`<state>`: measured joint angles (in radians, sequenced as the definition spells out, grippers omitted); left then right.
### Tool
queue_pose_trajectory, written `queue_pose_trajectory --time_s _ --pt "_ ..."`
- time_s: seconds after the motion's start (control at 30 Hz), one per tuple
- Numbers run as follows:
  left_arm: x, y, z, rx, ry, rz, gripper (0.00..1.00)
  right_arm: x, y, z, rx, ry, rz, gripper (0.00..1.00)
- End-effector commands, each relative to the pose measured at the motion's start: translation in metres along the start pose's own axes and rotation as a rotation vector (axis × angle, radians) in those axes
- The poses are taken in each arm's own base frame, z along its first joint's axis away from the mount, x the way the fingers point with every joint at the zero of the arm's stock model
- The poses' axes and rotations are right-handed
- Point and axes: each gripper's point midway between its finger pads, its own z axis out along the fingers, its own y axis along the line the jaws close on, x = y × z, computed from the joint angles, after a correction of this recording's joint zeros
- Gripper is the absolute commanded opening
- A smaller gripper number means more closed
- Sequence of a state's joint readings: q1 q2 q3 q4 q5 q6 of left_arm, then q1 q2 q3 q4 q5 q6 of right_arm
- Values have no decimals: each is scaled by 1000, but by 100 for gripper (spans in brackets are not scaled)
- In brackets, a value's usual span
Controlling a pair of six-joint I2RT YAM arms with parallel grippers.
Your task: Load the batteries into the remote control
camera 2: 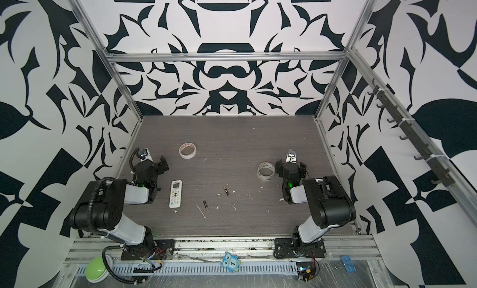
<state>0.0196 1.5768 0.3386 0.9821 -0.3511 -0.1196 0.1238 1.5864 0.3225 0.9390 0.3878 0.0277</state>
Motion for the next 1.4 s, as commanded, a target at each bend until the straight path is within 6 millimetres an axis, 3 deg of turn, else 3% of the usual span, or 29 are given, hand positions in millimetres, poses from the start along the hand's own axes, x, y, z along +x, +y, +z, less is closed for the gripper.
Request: queue_pose_trajectory --time_s 0.0,1.37 --pt "-10 1 1 -3 -26 -19 99 -20 -2 -1 3 -58 38 100" --pt "-10 1 0 -2 -30 -19 99 -24 0 -2 -9 -61 30 100"
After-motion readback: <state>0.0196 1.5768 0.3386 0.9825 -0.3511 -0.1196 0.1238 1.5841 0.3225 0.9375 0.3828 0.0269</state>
